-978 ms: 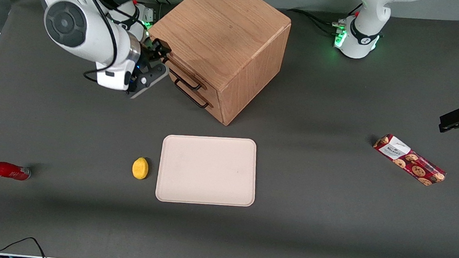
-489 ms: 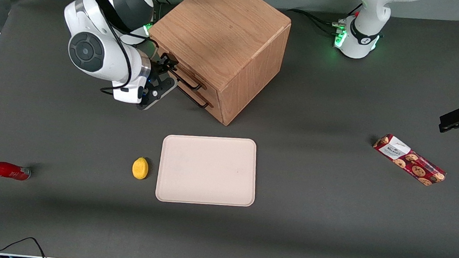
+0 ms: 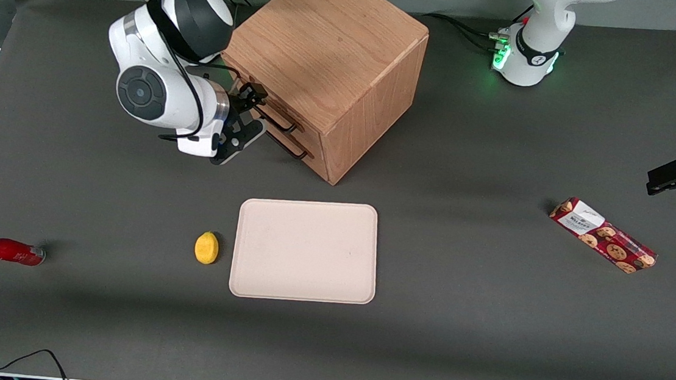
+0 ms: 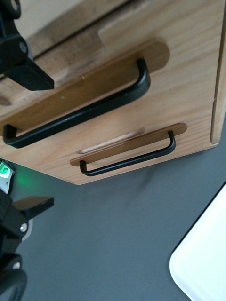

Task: Open upper drawer

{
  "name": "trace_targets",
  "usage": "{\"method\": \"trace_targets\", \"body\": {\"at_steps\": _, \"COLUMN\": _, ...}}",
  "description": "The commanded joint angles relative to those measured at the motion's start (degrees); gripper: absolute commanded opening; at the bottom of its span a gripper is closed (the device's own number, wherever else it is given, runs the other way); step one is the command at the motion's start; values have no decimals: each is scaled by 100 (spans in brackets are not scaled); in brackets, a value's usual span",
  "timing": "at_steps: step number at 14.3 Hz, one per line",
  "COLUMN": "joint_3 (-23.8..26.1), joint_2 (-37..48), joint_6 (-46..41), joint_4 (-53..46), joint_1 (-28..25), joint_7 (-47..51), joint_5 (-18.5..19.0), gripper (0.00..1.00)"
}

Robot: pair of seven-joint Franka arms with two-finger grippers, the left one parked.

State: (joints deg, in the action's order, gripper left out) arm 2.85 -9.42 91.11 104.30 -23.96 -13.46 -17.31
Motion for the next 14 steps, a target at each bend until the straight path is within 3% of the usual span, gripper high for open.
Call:
{"method": "trace_targets", "body": {"at_steps": 1, "joint_3": 49, "joint_2": -201, "joint_6": 83, "joint_4": -7, "joint_1": -38, "joint_7": -140, "joint_5": -150, "gripper": 100}}
{"method": "trace_targets", "body": {"at_steps": 14, "joint_3": 172, "joint_2": -499, "joint_6": 126, "joint_4": -147, "joint_1": -30, "joint_7": -323, "joint_5": -159, "gripper": 100}}
